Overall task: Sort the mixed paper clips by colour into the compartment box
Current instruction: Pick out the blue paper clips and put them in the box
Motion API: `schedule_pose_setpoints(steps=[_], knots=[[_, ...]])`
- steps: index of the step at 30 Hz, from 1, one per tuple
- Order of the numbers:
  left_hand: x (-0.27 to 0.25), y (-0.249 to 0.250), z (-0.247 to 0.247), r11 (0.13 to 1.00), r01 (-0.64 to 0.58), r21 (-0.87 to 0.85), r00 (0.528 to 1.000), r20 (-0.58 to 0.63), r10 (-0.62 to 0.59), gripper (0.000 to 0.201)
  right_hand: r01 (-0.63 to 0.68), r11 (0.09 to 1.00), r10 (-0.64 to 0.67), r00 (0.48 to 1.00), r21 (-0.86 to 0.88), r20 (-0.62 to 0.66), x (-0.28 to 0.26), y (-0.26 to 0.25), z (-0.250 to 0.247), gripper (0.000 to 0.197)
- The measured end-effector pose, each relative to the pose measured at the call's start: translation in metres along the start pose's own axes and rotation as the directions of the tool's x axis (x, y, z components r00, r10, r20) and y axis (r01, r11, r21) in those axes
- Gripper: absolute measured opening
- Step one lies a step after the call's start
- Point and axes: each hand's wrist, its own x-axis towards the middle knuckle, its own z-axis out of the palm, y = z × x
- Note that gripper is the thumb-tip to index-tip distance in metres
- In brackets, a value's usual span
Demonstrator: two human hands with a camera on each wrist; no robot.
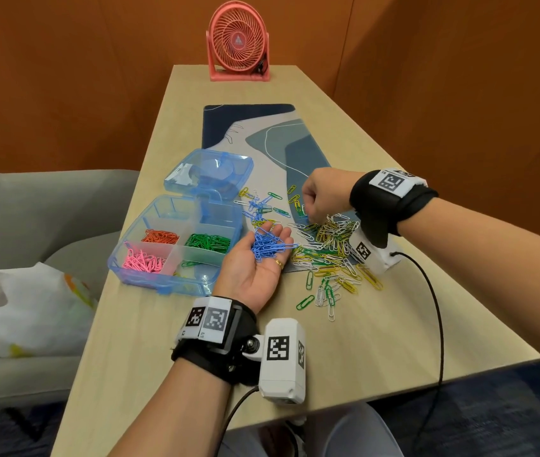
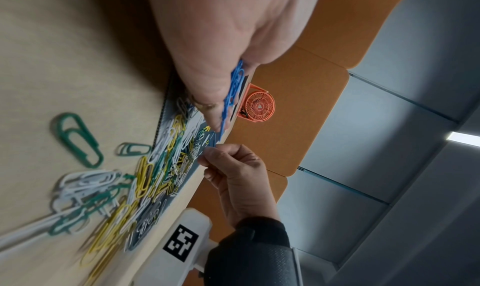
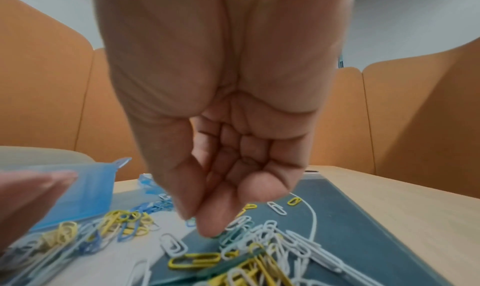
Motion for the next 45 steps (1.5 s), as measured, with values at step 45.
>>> schedule_pose_setpoints(steps=[45], knots=[[0.003, 0.001, -0.001, 1.0, 0.019, -0.005, 1.0, -0.013, -0.019, 0.036, -0.051, 0.994, 0.055, 0.998, -0.1, 0.04, 0.054, -0.018, 0.011, 0.022]])
